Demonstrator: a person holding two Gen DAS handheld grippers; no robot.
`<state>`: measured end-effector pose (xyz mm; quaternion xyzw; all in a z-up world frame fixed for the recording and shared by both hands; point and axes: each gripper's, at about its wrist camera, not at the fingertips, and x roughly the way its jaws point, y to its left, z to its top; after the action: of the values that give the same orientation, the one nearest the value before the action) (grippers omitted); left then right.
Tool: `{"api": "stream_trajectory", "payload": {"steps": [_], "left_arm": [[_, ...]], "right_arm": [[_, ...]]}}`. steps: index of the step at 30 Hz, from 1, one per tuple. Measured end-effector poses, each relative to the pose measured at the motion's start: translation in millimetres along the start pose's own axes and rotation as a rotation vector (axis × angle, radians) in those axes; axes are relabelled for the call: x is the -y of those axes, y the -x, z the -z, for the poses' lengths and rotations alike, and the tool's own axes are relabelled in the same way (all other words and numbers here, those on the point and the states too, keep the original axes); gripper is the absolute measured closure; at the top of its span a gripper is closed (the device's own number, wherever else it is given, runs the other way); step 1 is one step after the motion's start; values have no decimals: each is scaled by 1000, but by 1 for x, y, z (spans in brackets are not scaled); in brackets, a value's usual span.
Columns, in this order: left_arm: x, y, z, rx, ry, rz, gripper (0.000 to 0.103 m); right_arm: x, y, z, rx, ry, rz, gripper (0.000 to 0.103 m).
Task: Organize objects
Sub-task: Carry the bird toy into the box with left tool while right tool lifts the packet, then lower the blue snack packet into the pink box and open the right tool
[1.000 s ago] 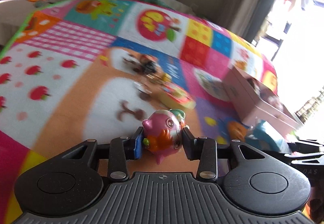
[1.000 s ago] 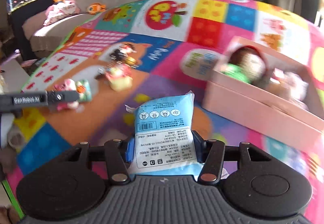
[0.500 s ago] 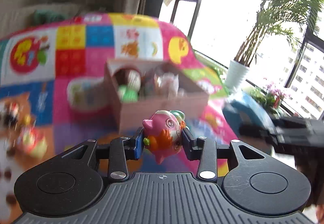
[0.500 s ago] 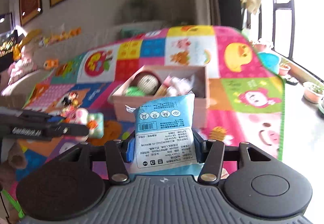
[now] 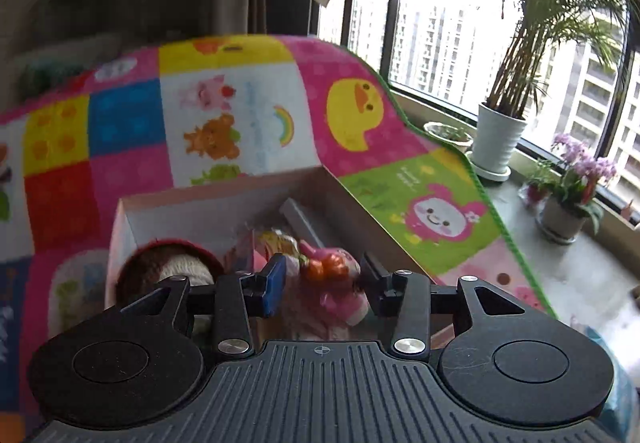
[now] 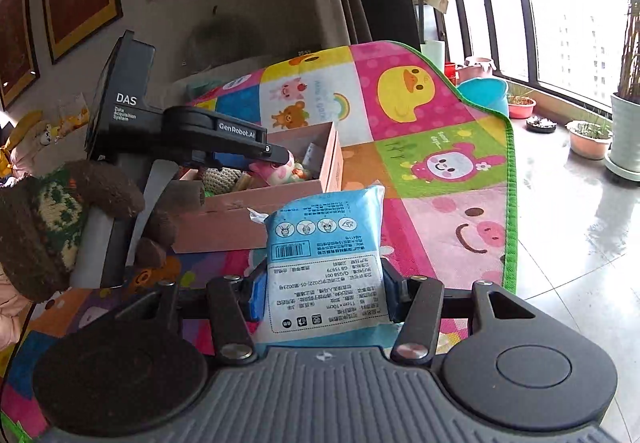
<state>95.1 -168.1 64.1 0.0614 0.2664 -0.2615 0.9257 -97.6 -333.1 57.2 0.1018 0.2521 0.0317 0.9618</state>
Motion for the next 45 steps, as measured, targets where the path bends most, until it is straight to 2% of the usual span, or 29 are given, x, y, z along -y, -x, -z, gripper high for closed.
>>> {"api": "stream_trajectory", "payload": {"steps": [2,5,8,11,15,18,22,24,26,28,30,31,32,36,39,42,45], "left_arm": [[-7,12,-2,48,14,-30,57],[-30,41,-1,108,110,-22,57],[-53,75,17,141,172,-8,58],[-78,103,54,112,228,7,58],[-106,125,97,59,298,1,60],[-128,135,118,68,370,17,60],[-153,142,139,96,455,37,60],[-162,144,146,111,495,56,60],[-170,145,152,126,535,73,60],[-177,146,154,142,580,96,60],[-181,150,155,168,597,103,60],[-182,152,155,176,605,105,60],[-184,152,156,181,614,111,60],[-191,149,160,176,657,138,60],[-193,148,161,176,674,151,60],[-193,148,161,179,675,153,60],[-192,147,161,179,671,150,60]], "right_arm": [[3,0,1,1,-4,2,50],[3,-2,0,0,-5,-4,50],[-2,-4,-8,11,5,-25,50],[-13,-9,-26,45,44,-44,50],[-34,-27,-77,93,122,-100,50],[-49,-69,-125,37,127,-118,50],[-62,-144,-169,-119,68,-113,50],[-76,-174,-178,-151,126,-100,51],[-97,-198,-184,-172,243,-68,51],[-115,-219,-190,-204,304,-99,51],[-126,-237,-195,-260,318,-143,45],[-129,-246,-196,-279,316,-137,32],[-130,-252,-195,-289,318,-126,24],[-126,-254,-176,-329,420,-66,24],[-119,-249,-162,-306,573,69,25],[-106,-245,-169,-281,559,111,25],[-108,-233,-183,-196,506,103,25]]}}
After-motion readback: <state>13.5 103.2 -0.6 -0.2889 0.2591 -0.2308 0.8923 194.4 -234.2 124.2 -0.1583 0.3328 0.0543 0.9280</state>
